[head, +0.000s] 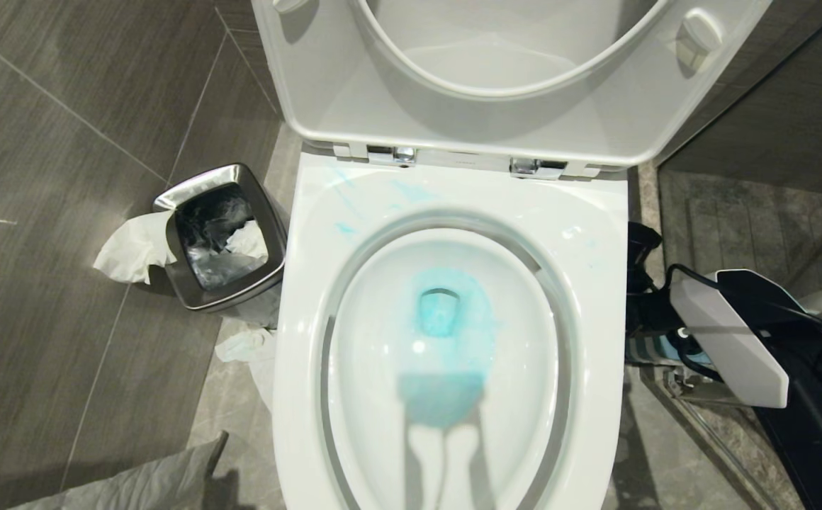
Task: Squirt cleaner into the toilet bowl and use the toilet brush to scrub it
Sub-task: Place the cleaning agent on the floor
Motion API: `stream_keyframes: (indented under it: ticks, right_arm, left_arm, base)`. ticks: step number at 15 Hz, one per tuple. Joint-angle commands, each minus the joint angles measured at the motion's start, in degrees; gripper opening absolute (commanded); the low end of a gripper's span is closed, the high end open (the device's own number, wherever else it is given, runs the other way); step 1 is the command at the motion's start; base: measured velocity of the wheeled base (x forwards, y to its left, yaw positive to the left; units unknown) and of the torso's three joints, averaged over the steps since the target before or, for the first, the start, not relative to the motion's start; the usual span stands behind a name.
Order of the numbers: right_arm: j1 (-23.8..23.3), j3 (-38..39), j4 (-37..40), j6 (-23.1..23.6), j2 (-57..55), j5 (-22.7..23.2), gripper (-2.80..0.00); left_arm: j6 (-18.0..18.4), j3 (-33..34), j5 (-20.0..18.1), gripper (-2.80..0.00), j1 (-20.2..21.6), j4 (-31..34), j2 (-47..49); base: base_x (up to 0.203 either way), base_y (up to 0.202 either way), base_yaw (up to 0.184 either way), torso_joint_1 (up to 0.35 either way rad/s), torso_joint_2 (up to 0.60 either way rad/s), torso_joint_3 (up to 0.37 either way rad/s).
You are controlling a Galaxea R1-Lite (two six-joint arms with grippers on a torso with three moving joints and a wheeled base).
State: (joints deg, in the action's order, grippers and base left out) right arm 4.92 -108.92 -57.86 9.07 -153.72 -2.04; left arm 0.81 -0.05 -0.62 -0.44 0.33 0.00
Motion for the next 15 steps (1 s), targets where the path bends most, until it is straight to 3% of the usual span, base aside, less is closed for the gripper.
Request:
stream_keyframes:
  ticks: [1,10,15]
  right_arm:
    - [0.31,-0.02,-0.33,0.21,-0.44,-0.07,0.00]
    - [0.52,0.26,-0.08,0.42,0.88,0.01,0.00]
    - [0.35,7.56,0.66,0.33,5.96,0.12,0.00]
  left_arm:
    - [-0.01,0.05,0.01,-2.80,0.00,0.02,0.09]
    - [0.07,-0.02,0.01,-2.80,0.00,-0.07,0.09]
    - [0.16,0.05,-0.08,-2.80,0.00,-0.07,0.09]
  base:
    - [0.000,0.000,0.000,0.000,0.00,0.000]
    - [0.000,0.000,0.000,0.000,0.00,0.000]
    - [0.000,0.000,0.000,0.000,0.00,0.000]
